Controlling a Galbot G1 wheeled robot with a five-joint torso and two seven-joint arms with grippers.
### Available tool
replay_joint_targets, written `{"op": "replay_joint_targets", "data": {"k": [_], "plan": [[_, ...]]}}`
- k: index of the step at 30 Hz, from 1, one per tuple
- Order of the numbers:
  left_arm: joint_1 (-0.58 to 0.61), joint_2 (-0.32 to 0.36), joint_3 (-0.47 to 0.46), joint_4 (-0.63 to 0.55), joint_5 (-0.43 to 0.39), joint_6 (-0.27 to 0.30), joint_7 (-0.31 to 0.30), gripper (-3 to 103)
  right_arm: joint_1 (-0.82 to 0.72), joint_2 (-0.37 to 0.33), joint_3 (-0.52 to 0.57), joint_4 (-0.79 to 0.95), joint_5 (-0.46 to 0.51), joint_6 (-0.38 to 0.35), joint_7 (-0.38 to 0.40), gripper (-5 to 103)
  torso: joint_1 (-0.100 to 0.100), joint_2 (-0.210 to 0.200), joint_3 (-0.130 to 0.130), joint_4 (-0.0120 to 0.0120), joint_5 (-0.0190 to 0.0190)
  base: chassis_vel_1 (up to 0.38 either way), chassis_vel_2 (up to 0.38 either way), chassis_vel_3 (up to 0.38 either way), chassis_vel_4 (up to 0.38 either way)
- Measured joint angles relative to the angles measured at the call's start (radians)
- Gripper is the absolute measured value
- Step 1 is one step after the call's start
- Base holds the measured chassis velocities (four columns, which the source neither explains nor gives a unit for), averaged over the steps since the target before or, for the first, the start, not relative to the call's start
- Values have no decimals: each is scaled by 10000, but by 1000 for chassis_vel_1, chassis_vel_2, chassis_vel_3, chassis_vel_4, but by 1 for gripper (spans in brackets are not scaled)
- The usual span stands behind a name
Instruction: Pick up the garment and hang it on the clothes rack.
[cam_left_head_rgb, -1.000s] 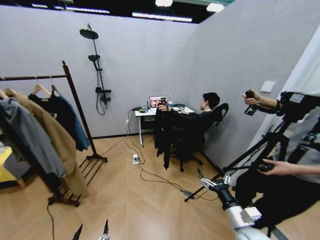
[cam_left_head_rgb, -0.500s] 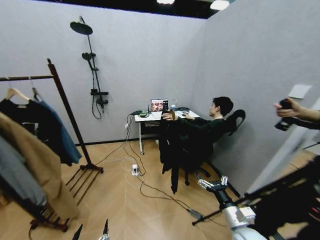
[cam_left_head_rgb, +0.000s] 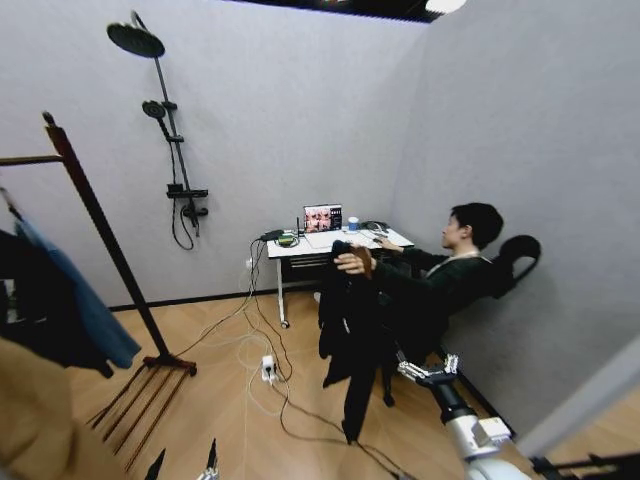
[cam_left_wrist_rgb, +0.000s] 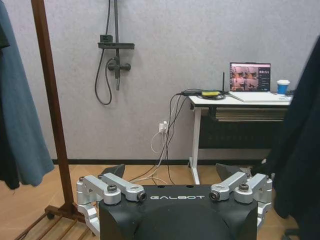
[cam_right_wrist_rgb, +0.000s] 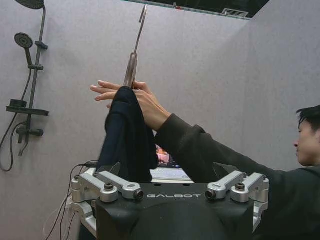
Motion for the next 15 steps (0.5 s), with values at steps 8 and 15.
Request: {"op": "replay_joint_targets", "data": {"k": [8,15], "plan": [[-1,2,-10,0,0,0,-7,100,-307,105,-130,329,-694,449,261,100,6,-3,1,-2,-14,-184,502,200,-508],[-1,1,0,0,0,0,-4,100,-543,141,-280,667,-828,551,138,100,10,-5,4,-5,-5,-120,189,81,-101]]}}
